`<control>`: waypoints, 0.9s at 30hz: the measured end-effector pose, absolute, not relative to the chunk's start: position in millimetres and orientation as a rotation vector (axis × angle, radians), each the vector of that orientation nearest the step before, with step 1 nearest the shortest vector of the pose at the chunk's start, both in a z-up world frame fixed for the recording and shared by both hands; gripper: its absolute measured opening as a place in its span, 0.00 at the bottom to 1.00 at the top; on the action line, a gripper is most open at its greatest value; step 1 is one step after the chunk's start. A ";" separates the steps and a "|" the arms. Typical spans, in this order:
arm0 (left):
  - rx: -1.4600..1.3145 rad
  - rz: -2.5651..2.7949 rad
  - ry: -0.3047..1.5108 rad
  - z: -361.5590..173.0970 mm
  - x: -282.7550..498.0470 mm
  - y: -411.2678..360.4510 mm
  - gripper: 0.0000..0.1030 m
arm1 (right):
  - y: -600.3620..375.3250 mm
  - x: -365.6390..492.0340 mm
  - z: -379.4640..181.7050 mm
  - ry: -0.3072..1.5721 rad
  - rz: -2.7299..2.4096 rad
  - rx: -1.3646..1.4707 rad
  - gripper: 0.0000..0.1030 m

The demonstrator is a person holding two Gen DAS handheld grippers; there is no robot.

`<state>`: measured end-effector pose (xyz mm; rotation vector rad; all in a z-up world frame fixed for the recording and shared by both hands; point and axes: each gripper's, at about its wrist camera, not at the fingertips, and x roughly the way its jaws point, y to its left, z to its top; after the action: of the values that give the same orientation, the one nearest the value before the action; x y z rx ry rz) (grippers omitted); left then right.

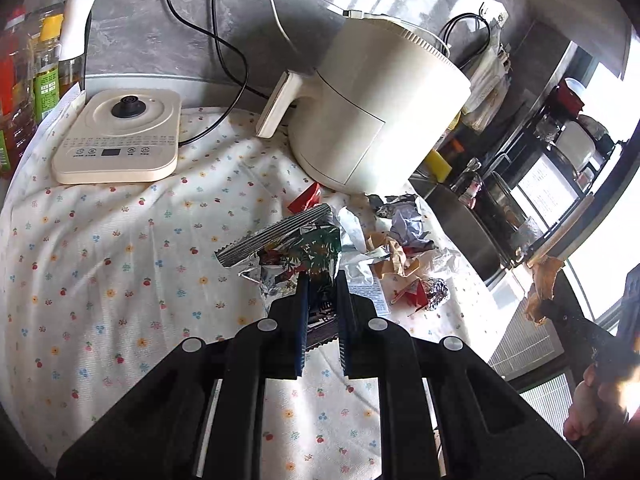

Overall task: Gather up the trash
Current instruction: 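Lift the snack wrapper with the left tool and carry it toward the bucket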

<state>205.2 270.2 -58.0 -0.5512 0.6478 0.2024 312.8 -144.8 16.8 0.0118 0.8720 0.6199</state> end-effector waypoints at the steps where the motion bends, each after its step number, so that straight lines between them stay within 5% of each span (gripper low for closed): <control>1: -0.546 0.187 0.651 -57.2 209.8 263.7 0.13 | -153.4 315.0 14.4 0.878 0.600 0.024 0.17; 16: -0.417 -0.016 0.689 -36.2 273.9 100.9 0.13 | -336.7 305.3 -15.5 0.948 0.401 0.117 0.20; 27: -0.381 -0.078 0.790 -52.2 250.3 -43.7 0.13 | -460.1 282.4 -105.2 1.156 0.352 0.137 0.25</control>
<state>250.3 -43.7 -52.2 -0.3811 0.7903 -0.0779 282.4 -460.1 -105.2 0.1374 1.1561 0.3519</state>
